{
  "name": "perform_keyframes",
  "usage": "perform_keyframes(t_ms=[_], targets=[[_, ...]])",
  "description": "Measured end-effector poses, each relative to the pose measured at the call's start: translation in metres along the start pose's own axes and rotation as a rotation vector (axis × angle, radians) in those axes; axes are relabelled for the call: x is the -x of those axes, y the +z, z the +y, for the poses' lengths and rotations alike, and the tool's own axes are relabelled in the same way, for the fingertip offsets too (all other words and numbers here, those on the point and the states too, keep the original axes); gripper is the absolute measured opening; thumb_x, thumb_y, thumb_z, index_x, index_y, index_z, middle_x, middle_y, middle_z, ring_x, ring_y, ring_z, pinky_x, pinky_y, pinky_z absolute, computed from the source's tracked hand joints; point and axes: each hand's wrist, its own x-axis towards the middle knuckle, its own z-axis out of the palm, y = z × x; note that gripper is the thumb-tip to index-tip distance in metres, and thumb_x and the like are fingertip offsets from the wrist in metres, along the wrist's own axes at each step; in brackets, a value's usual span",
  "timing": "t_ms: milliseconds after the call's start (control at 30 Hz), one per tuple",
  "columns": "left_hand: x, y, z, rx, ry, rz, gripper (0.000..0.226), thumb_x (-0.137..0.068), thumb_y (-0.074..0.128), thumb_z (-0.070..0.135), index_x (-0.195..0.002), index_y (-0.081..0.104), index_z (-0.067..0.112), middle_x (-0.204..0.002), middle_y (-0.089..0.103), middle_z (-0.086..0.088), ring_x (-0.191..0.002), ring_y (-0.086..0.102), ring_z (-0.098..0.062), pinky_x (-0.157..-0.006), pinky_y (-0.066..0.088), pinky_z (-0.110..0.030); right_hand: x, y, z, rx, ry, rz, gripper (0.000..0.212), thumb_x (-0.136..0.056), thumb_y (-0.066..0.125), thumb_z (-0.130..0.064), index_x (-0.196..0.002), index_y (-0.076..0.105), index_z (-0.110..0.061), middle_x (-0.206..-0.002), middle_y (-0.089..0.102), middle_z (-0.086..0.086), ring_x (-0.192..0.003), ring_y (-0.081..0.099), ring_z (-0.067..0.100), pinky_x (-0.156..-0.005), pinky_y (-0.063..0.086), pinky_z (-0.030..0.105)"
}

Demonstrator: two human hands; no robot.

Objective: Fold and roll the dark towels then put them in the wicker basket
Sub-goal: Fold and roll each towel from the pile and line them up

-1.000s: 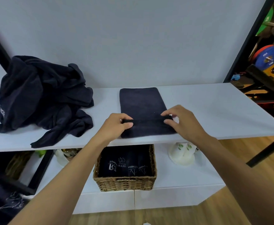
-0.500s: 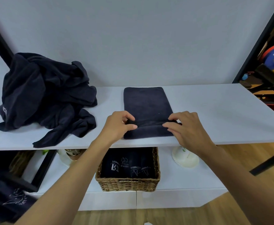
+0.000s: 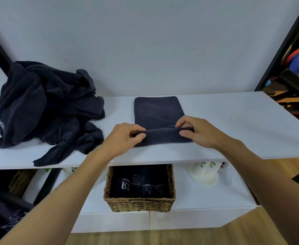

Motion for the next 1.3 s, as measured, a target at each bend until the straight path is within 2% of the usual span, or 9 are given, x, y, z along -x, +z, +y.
perform_keyframes(t_ms=[133, 233, 333, 433, 633, 933, 1100, 1200, 1300], targets=[[-0.021, -0.006, -0.004, 0.187, -0.181, -0.131, 0.014, -0.092, 0.064, 0.024, -0.103, 0.072, 0.027, -0.095, 0.067, 0.016, -0.089, 0.060, 0.004, -0.077, 0.042, -0.012, -0.009, 0.002, 0.005, -0.077, 0.013, 0.082, 0.007, -0.097, 0.056, -0.019, -0.100, 0.058, -0.025, -0.096, 0.066, -0.008, -0.088, 0.060, 0.010, -0.073, 0.044, 0.019], [-0.030, -0.003, -0.008, 0.176, -0.177, -0.045, 0.008, -0.088, 0.069, 0.023, -0.092, 0.066, 0.028, -0.088, 0.064, 0.006, -0.074, 0.058, -0.010, -0.071, 0.044, -0.023, -0.011, 0.009, 0.015, 0.199, -0.125, 0.274, 0.011, -0.093, 0.063, -0.021, -0.099, 0.071, -0.024, -0.105, 0.060, -0.007, -0.094, 0.057, 0.012, -0.086, 0.044, 0.027], [-0.030, 0.005, -0.005, -0.077, -0.115, 0.027, 0.012, -0.092, 0.062, 0.020, -0.086, 0.067, 0.029, -0.091, 0.062, 0.008, -0.079, 0.057, -0.014, -0.076, 0.047, -0.031, -0.009, 0.015, 0.026, 0.574, -0.328, 0.383, 0.015, -0.092, 0.064, -0.025, -0.099, 0.076, -0.020, -0.098, 0.064, 0.000, -0.085, 0.058, 0.022, -0.077, 0.038, 0.035], [-0.019, 0.017, -0.004, -0.536, 0.176, 0.205, 0.019, -0.092, 0.054, 0.011, -0.096, 0.072, 0.017, -0.095, 0.061, 0.001, -0.079, 0.056, -0.025, -0.069, 0.047, -0.038, -0.006, 0.014, 0.034, 0.675, -0.389, 0.275, 0.036, -0.084, 0.071, -0.042, -0.109, 0.073, -0.017, -0.101, 0.064, 0.000, -0.087, 0.059, 0.022, -0.077, 0.038, 0.035], [-0.011, 0.026, -0.021, -0.670, 0.535, 0.187, 0.040, -0.083, 0.070, 0.028, -0.118, 0.060, 0.012, -0.105, 0.064, -0.004, -0.090, 0.059, -0.024, -0.081, 0.043, -0.035, -0.025, 0.000, 0.028, 0.480, -0.264, 0.067, 0.033, -0.094, 0.058, -0.041, -0.123, 0.062, -0.025, -0.122, 0.056, -0.008, -0.111, 0.049, 0.016, -0.095, 0.032, 0.033], [-0.055, -0.005, -0.004, 0.097, -0.131, -0.124, 0.024, -0.089, 0.064, 0.012, -0.105, 0.074, 0.027, -0.092, 0.072, 0.015, -0.082, 0.064, -0.001, -0.074, 0.049, -0.016, -0.052, -0.015, 0.032, -0.193, 0.030, -0.022, 0.008, -0.092, 0.063, -0.035, -0.097, 0.059, -0.031, -0.090, 0.065, -0.005, -0.085, 0.062, 0.017, -0.075, 0.048, 0.029], [-0.078, -0.010, -0.010, 0.152, -0.227, -0.200, 0.025, -0.092, 0.059, 0.005, -0.102, 0.074, 0.023, -0.104, 0.074, 0.001, -0.098, 0.065, -0.012, -0.092, 0.047, -0.026, -0.052, 0.000, 0.032, 0.381, -0.341, 0.378, 0.012, -0.094, 0.060, -0.029, -0.101, 0.068, -0.026, -0.105, 0.059, -0.011, -0.096, 0.053, 0.015, -0.085, 0.034, 0.034], [-0.089, -0.010, -0.014, 0.165, -0.274, -0.243, 0.023, -0.094, 0.056, 0.006, -0.103, 0.074, 0.018, -0.103, 0.073, -0.001, -0.097, 0.063, -0.013, -0.095, 0.046, -0.029, -0.052, 0.005, 0.036, 0.558, -0.455, 0.321, 0.033, -0.085, 0.064, -0.041, -0.112, 0.066, -0.022, -0.113, 0.062, -0.006, -0.100, 0.053, 0.018, -0.082, 0.029, 0.034], [-0.096, -0.006, -0.016, 0.043, -0.246, -0.134, 0.015, -0.093, 0.062, 0.017, -0.093, 0.074, 0.025, -0.093, 0.072, 0.004, -0.083, 0.061, -0.009, -0.084, 0.047, -0.027, -0.061, 0.000, 0.033, 0.470, -0.303, 0.205, 0.036, -0.091, 0.063, -0.038, -0.125, 0.059, -0.026, -0.125, 0.058, -0.012, -0.112, 0.051, 0.018, -0.089, 0.027, 0.035]])
